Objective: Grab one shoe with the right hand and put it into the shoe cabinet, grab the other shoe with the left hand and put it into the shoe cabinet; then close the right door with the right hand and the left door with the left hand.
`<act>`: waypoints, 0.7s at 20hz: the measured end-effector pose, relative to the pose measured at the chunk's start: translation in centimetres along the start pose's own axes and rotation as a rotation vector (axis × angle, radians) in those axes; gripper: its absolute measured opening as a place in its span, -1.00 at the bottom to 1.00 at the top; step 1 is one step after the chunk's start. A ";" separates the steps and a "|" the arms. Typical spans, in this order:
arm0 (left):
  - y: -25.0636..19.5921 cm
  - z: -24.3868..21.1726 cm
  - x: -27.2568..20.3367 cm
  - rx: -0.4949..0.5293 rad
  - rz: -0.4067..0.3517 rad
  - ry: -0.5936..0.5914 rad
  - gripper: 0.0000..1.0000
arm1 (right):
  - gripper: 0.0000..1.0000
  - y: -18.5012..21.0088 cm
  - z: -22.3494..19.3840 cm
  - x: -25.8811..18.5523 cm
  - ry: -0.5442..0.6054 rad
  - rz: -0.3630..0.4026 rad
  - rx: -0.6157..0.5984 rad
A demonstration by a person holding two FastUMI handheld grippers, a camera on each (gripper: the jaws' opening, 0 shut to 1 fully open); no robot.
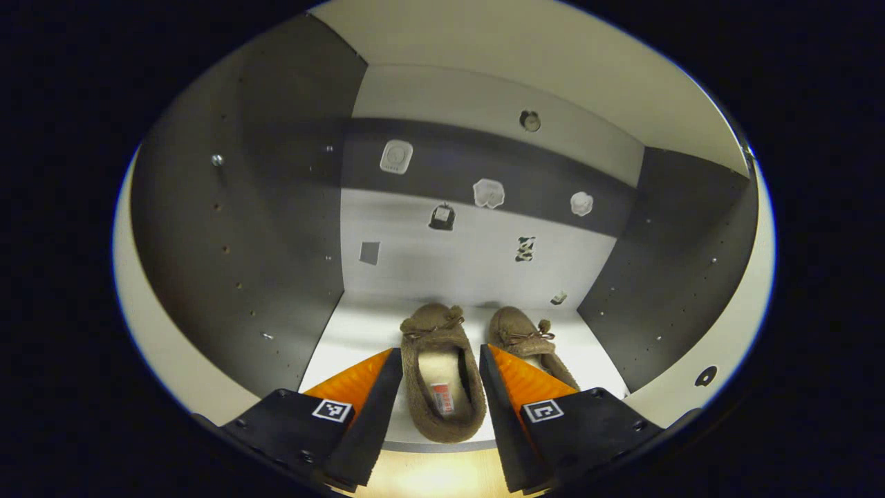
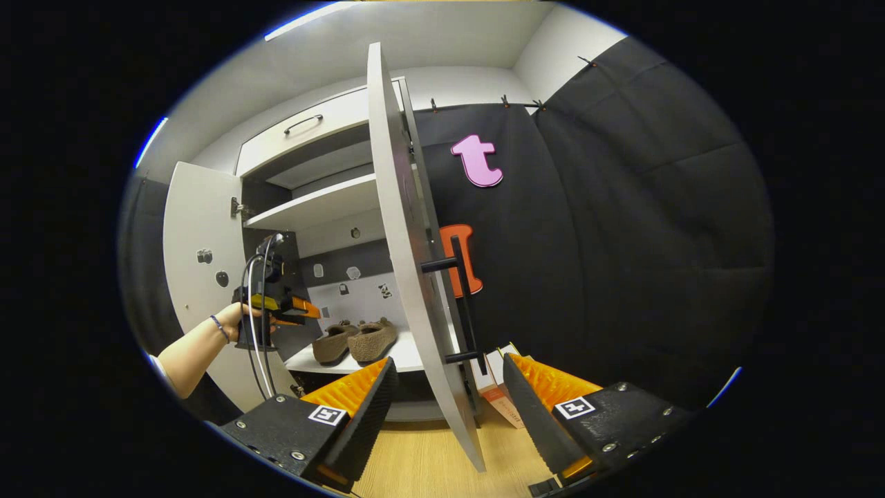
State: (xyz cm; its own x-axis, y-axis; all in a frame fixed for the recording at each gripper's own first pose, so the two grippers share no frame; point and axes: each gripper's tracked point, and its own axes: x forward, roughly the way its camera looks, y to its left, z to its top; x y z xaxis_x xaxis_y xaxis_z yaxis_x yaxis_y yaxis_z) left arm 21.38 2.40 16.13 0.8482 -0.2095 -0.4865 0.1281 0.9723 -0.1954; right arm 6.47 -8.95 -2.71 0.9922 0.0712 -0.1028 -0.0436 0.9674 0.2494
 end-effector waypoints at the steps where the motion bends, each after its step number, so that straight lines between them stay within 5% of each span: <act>1: -0.2 0.6 -1.4 0.000 0.001 -0.028 0.51 | 0.87 0.1 0.0 0.0 0.000 0.005 -0.002; 6: -1.4 2.9 -8.9 -0.011 -0.030 -0.166 0.89 | 0.87 -0.1 0.0 -1.0 -0.014 0.019 -0.050; 14: 1.5 3.4 -20.5 0.091 0.070 -0.380 0.97 | 0.87 -2.7 0.5 -1.9 -0.066 -0.019 -0.117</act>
State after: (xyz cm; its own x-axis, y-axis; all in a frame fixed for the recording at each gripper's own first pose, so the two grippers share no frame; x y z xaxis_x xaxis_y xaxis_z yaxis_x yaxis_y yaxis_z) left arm 5.92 8.52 28.71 0.9840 -0.1059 -0.1433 0.0938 0.9917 -0.0883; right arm 4.72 -11.78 -2.73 0.9983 0.0404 -0.0418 -0.0344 0.9904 0.1340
